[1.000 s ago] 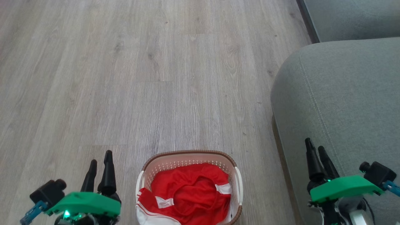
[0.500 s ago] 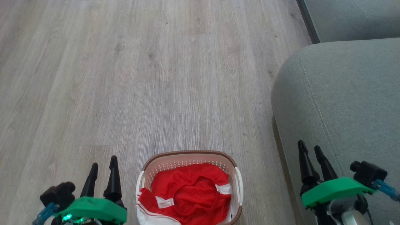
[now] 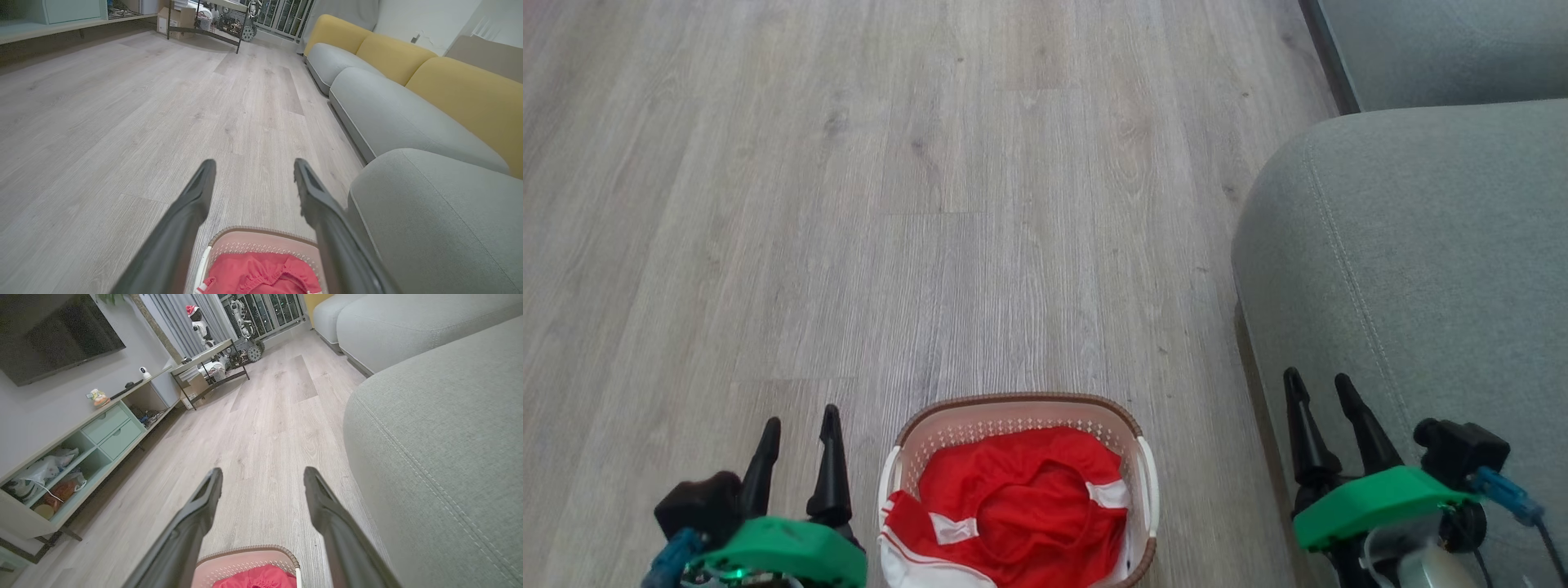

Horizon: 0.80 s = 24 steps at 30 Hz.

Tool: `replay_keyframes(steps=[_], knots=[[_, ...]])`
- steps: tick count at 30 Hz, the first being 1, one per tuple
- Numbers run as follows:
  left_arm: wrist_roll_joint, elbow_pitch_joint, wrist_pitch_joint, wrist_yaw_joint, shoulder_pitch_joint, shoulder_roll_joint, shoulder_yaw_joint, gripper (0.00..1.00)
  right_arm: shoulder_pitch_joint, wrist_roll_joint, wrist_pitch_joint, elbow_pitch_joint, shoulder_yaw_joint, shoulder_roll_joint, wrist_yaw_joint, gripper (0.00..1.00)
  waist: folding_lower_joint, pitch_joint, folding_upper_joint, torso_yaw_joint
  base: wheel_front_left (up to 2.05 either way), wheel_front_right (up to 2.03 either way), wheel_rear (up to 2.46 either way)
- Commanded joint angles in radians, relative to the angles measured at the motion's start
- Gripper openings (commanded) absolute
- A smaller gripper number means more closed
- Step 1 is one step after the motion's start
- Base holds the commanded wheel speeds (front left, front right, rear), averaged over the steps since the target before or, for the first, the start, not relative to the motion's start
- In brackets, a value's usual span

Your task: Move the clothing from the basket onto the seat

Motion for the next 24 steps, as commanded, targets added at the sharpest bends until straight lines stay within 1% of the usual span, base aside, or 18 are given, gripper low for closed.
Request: replay_keyframes(steps=[1,10,24], knots=[[0.037,-0.039,-0.019,0.008,-0.016,0.012,0.017,1.00,-0.029,-0.037,-0.018,-0.039,0.026,-0.010,0.007,1.00,0.0000,-0.001,0.0000,0.000,0.00,0.00,0.00],[0.123,-0.023,-0.042,0.013,-0.007,0.010,0.010,1.00,-0.028,-0.132,-0.041,-0.047,0.044,-0.011,0.007,1.00,0.0000,-0.003,0.0000,0.000,0.00,0.00,0.00],[0.288,-0.009,-0.086,0.020,0.008,0.008,-0.004,1.00,-0.016,-0.309,-0.086,-0.066,0.076,-0.011,0.008,1.00,0.0000,-0.012,0.0000,0.005,0.00,0.00,0.00]])
